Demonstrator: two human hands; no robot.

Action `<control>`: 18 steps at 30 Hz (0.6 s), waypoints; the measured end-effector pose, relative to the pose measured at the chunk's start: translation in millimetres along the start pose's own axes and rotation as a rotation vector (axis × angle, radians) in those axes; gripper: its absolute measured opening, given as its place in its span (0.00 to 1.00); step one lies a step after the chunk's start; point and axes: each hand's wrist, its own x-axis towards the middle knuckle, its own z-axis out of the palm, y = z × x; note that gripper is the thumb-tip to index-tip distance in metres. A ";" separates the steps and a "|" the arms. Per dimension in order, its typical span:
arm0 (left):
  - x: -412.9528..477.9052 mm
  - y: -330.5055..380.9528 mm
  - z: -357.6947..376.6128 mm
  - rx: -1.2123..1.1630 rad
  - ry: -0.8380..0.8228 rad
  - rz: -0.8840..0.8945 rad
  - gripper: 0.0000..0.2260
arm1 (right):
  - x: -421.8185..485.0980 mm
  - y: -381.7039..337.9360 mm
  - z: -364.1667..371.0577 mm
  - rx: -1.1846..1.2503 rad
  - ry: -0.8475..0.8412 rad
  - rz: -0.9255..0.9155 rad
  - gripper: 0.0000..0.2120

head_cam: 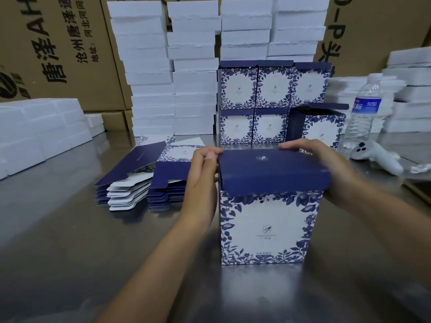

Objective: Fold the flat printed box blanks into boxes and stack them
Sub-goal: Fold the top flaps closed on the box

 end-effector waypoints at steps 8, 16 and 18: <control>3.7 -0.2 -2.2 -0.043 -0.023 -0.063 0.08 | 19.6 -26.7 15.0 -0.404 0.025 0.019 0.11; 5.0 2.2 -2.9 -0.043 -0.021 -0.092 0.07 | 17.3 -27.0 34.6 -0.555 -0.106 -0.025 0.09; 6.0 3.9 -4.3 -0.071 -0.017 -0.106 0.07 | 17.4 -26.6 34.0 -0.553 -0.102 -0.022 0.09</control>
